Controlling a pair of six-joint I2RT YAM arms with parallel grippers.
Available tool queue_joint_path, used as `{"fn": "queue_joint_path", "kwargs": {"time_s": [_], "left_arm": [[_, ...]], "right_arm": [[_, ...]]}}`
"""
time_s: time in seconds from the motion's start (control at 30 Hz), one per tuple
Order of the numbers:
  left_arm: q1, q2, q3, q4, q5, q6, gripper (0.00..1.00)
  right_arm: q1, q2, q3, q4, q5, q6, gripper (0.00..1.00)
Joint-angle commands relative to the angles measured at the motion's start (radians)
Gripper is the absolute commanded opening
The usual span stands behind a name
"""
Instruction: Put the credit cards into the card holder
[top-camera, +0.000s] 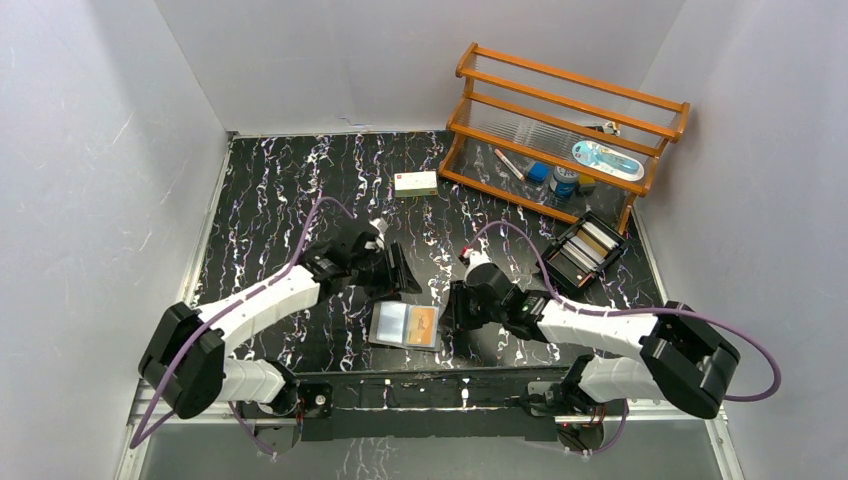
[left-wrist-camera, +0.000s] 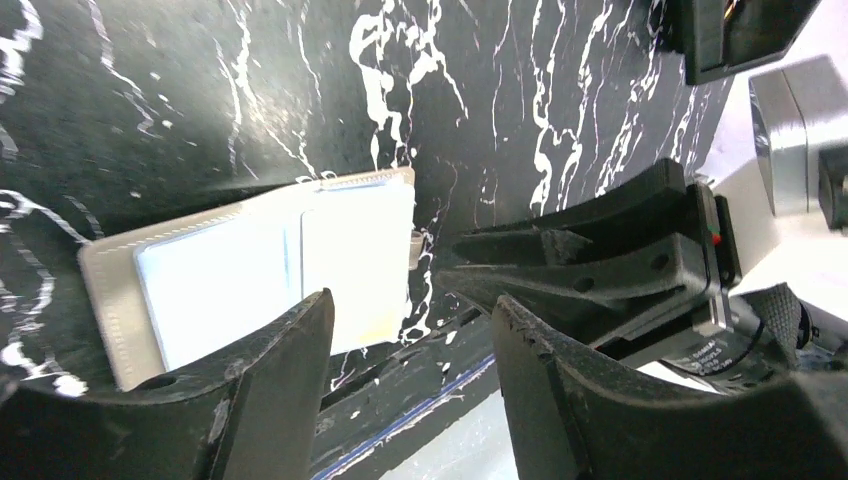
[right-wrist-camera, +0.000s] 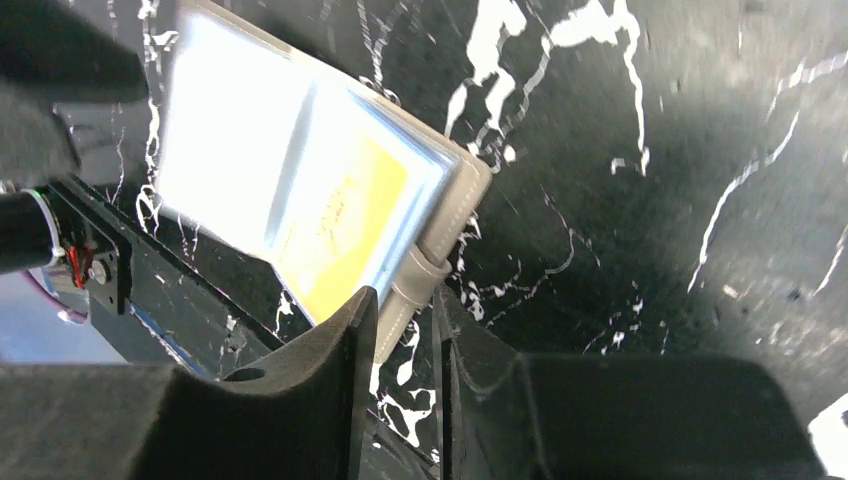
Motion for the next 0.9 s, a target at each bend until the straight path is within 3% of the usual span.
{"fn": "queue_joint_path", "kwargs": {"time_s": [0.0, 0.2, 0.37, 0.57, 0.87], "left_arm": [[0.052, -0.056, 0.083, -0.191, 0.004, 0.129, 0.59], [0.101, -0.055, 0.11, -0.31, -0.014, 0.184, 0.59], [0.21, -0.084, 0.04, -0.326, 0.023, 0.215, 0.59], [0.323, -0.087, -0.034, -0.316, 0.069, 0.242, 0.44], [0.349, -0.028, -0.117, -0.227, 0.113, 0.225, 0.33]], "right_arm": [[0.005, -0.017, 0.08, -0.054, 0.034, -0.217, 0.36], [0.005, 0.076, 0.138, -0.077, -0.037, -0.295, 0.36], [0.004, 0.126, 0.163, -0.089, -0.101, -0.411, 0.41], [0.005, 0.127, 0.208, -0.159, -0.139, -0.651, 0.45], [0.004, 0.171, 0.256, -0.258, -0.161, -0.876, 0.51]]}}
